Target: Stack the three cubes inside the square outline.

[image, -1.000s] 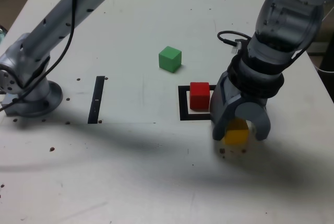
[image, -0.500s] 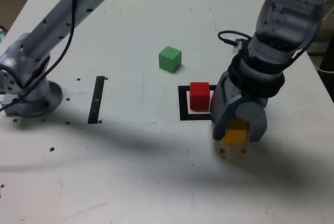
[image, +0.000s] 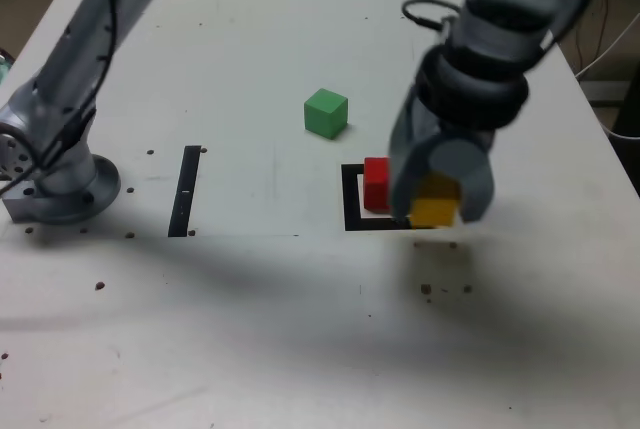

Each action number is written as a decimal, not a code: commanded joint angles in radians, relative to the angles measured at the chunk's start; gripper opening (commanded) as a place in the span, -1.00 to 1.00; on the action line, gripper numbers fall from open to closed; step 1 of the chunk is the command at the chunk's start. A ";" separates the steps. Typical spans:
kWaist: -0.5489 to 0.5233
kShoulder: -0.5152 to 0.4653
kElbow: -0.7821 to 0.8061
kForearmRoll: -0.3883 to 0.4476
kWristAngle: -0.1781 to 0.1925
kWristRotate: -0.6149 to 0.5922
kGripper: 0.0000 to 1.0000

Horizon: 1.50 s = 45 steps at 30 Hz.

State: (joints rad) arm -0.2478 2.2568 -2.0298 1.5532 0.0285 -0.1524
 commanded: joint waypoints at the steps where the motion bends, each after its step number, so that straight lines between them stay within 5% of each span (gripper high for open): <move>1: 0.009 -0.033 0.016 0.006 0.003 0.018 -0.14; 20: 0.130 -0.186 0.282 -0.135 0.004 0.139 -0.14; 45: 0.197 -0.203 0.403 -0.251 -0.032 0.212 -0.12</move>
State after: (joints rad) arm -0.0527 2.0569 -1.6319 1.3067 -0.0006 0.0568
